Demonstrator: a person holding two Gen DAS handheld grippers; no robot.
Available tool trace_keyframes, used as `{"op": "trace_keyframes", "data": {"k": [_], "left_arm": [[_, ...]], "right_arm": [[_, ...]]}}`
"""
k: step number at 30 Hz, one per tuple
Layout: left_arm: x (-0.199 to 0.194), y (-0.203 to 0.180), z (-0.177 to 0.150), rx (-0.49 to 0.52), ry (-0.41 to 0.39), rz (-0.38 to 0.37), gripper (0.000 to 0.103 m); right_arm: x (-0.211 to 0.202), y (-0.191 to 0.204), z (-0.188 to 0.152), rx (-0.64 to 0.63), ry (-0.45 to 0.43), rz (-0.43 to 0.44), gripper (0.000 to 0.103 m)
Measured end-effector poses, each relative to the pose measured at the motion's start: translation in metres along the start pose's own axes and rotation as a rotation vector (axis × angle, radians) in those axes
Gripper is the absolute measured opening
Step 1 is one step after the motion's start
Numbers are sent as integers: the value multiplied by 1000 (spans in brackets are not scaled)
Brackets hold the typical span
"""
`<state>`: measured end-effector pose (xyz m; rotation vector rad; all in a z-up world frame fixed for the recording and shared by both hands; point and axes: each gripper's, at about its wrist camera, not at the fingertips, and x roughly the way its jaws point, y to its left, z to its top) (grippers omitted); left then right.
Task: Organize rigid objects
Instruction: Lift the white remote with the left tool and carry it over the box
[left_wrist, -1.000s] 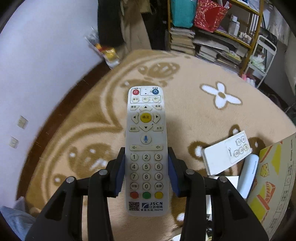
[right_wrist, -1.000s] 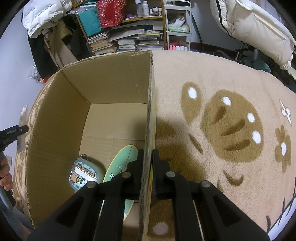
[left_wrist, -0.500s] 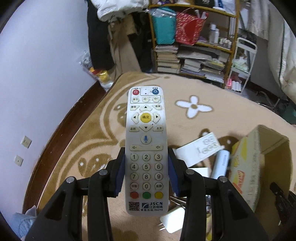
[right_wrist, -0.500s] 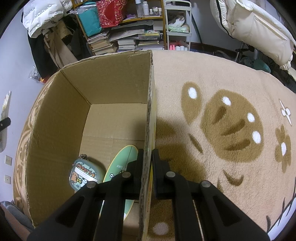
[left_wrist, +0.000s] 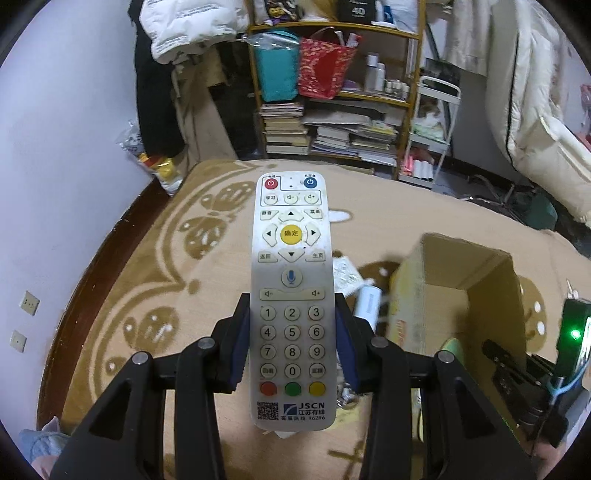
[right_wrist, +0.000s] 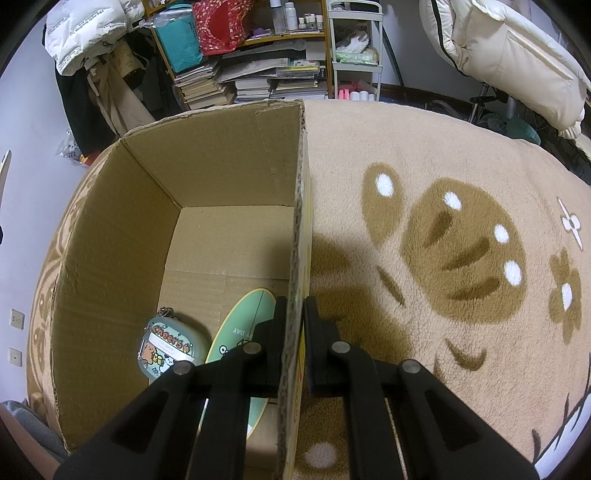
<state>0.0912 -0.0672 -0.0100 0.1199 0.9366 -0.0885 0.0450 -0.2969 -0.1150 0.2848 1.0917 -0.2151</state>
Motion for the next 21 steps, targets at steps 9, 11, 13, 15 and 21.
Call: {"op": "trace_keyframes", "data": {"k": [9, 11, 13, 15, 21], "left_arm": [[-12, -31, -15, 70, -2, -31, 40], [-14, -41, -20, 96, -2, -32, 40], [-17, -49, -25, 116, 3, -50, 40], [-19, -56, -28, 132, 1, -55, 40], [-24, -76, -36, 167, -5, -56, 40]], "right_arm": [[0, 0, 0, -1, 0, 0, 9], [0, 0, 0, -1, 0, 0, 9], [0, 0, 0, -1, 0, 0, 9], [0, 0, 0, -1, 0, 0, 9], [0, 0, 0, -1, 0, 0, 9]]}}
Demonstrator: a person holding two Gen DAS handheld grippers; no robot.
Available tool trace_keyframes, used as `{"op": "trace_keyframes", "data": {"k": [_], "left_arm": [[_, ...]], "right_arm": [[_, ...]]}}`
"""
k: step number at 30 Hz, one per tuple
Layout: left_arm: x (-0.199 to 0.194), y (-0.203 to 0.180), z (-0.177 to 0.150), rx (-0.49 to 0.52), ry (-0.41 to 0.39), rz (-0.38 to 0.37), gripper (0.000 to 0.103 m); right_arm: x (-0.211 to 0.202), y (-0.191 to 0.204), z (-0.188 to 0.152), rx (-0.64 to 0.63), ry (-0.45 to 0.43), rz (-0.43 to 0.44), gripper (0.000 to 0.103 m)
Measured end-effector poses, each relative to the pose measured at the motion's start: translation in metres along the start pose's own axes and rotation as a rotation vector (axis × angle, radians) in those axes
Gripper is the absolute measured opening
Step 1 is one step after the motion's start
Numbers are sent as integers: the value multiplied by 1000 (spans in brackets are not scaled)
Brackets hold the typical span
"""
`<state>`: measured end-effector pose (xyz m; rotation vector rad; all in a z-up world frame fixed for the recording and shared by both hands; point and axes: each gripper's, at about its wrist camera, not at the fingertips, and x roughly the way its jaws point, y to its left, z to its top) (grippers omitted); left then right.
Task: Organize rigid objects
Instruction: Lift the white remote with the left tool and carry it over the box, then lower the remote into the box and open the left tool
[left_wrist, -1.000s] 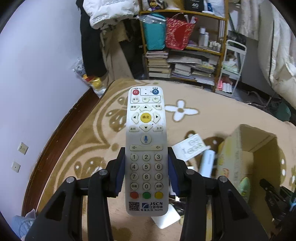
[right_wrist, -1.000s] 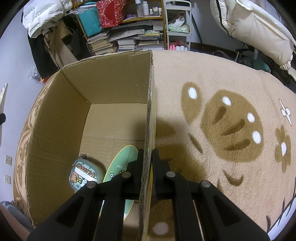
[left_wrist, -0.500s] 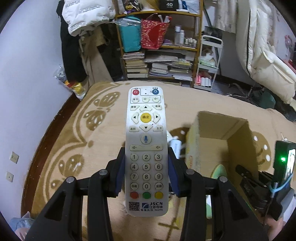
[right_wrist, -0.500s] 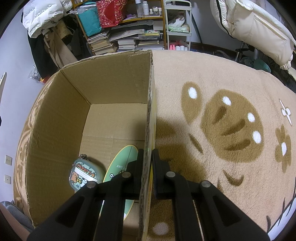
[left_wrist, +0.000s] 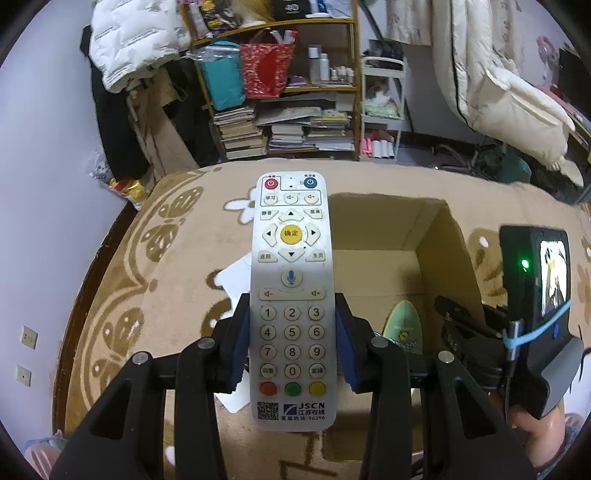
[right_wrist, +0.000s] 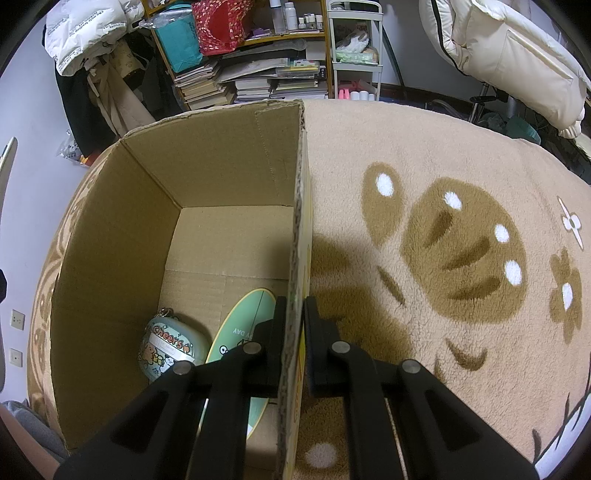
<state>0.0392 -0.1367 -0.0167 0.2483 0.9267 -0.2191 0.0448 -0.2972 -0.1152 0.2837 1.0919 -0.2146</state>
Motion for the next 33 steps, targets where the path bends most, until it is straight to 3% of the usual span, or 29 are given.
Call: {"op": "trace_keyframes", "data": {"k": [10, 21, 26, 33], "left_arm": [[6, -20, -9, 46, 28, -41, 40], [27, -33, -17, 107, 69, -11, 40], [31, -35, -16, 125, 63, 8, 40], [32, -43, -19, 148, 51, -27, 40]], "right_arm": [[0, 0, 0, -2, 0, -2, 9], [0, 0, 3, -5, 0, 0, 9], [0, 0, 3, -4, 1, 4, 9], [0, 0, 3, -6, 1, 4, 9]]}}
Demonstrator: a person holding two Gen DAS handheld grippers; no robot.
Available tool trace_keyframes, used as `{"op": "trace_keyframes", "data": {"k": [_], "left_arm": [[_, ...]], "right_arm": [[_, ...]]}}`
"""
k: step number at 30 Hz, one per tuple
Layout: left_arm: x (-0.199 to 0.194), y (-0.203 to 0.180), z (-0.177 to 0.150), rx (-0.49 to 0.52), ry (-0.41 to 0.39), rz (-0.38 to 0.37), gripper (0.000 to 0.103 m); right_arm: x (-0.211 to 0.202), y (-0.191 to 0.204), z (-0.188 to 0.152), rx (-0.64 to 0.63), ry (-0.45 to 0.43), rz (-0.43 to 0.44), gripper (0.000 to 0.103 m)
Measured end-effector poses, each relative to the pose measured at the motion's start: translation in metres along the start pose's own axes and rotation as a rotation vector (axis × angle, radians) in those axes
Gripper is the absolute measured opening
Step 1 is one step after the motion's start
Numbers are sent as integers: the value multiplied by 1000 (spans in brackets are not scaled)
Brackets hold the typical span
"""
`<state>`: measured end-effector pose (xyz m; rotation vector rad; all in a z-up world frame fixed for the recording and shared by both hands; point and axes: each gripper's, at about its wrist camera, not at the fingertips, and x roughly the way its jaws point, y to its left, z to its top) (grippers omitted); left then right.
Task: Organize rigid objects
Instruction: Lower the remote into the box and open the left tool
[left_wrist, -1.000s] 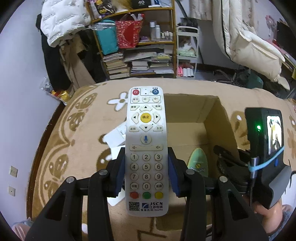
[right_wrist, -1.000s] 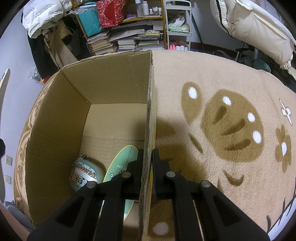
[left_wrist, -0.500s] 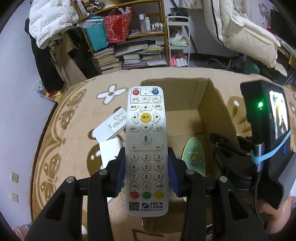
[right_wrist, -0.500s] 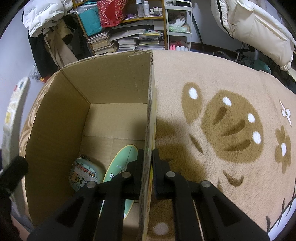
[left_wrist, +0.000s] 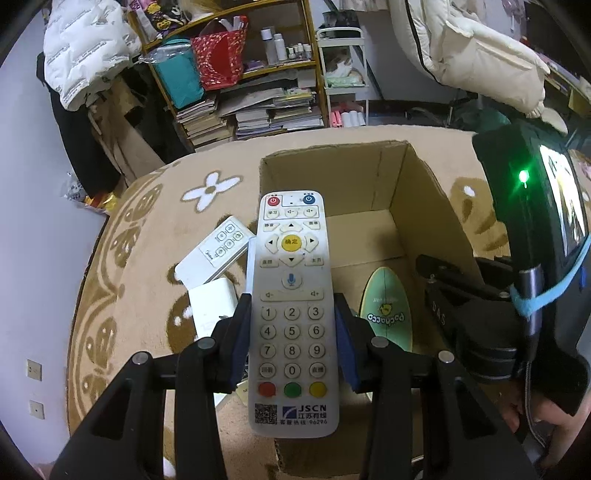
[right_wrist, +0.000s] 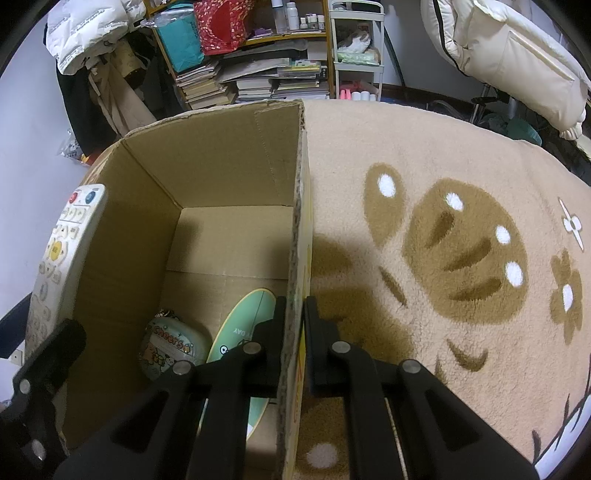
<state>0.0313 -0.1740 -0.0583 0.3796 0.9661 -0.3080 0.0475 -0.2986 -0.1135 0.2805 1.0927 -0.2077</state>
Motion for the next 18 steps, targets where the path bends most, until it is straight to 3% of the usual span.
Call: {"op": "trace_keyframes", "data": {"k": [14, 17, 18], "left_arm": [[-18, -1, 3, 29, -85, 11, 39], [-26, 1, 7, 44, -99, 43, 48], [-28, 4, 7, 41, -102, 46, 58]], "right_arm": [[3, 3, -2, -3, 2, 10, 10], [3, 4, -2, 0, 5, 13, 10], [3, 4, -2, 2, 6, 14, 10]]}}
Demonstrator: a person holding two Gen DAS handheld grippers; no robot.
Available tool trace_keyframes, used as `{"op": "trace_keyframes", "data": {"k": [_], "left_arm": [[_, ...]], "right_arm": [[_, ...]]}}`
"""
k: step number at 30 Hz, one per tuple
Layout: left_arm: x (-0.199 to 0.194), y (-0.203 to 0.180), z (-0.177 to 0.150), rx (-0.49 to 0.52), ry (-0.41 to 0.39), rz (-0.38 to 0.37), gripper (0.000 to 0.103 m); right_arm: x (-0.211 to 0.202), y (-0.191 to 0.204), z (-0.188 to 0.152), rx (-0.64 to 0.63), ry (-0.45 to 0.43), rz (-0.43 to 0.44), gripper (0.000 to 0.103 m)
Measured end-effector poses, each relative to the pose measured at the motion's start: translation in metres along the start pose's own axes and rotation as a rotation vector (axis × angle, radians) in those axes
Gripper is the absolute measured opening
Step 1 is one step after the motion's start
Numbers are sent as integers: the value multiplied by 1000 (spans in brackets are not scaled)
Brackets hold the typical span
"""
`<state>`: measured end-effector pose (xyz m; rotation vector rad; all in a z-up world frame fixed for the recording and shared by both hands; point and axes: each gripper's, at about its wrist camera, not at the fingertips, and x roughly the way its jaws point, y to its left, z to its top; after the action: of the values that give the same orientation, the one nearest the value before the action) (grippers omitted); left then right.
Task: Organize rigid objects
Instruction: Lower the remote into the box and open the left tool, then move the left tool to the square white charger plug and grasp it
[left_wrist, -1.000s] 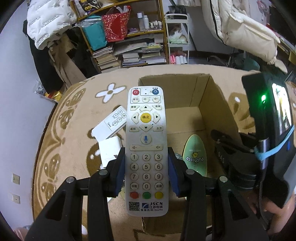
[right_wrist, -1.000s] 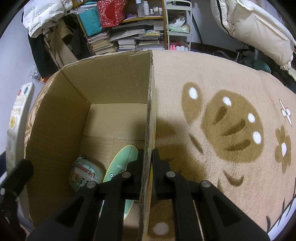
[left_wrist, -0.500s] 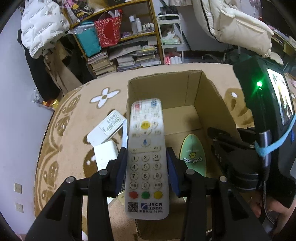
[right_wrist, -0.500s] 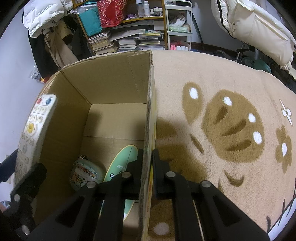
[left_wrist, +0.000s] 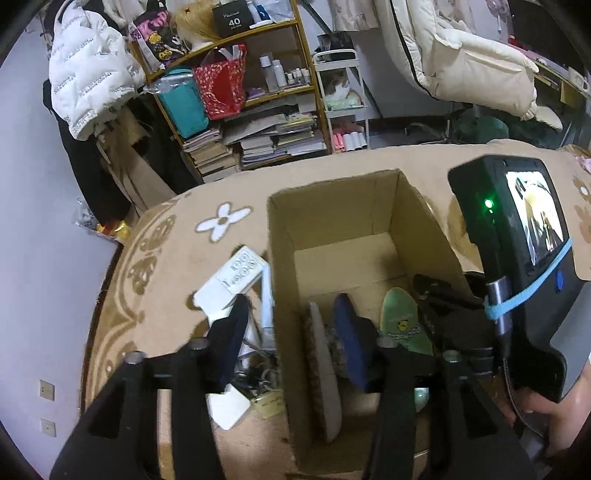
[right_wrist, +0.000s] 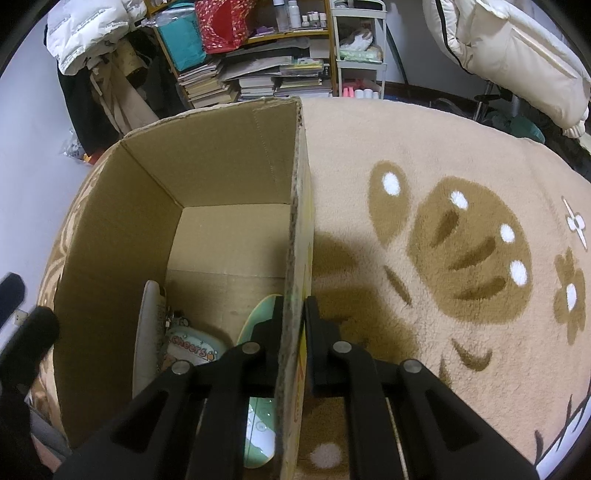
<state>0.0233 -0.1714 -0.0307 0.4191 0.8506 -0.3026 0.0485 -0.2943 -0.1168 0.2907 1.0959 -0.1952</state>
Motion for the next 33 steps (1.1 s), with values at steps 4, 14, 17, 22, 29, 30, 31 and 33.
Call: {"op": "trace_keyframes", "data": {"k": [4, 14, 17, 22, 29, 30, 31, 33], "left_arm": [[-3, 14, 3, -20, -2, 8, 77], [4, 72, 1, -130, 19, 88, 101], [12, 86, -7, -171, 44, 81, 101], [24, 100, -21, -202, 87, 88, 101], [47, 106, -36, -224, 162, 85, 101], [50, 107, -38, -226, 176, 91, 101], [53, 108, -39, -233, 188, 94, 101], [60, 112, -42, -260, 218, 83, 101]], "right_arm": [[0, -1, 0, -1, 0, 0, 10], [0, -1, 0, 1, 1, 2, 10], [0, -1, 0, 1, 1, 2, 10], [0, -2, 0, 1, 1, 2, 10], [1, -1, 0, 2, 1, 2, 10], [0, -1, 0, 1, 1, 2, 10], [0, -2, 0, 1, 1, 2, 10], [0, -2, 0, 1, 1, 2, 10]]}}
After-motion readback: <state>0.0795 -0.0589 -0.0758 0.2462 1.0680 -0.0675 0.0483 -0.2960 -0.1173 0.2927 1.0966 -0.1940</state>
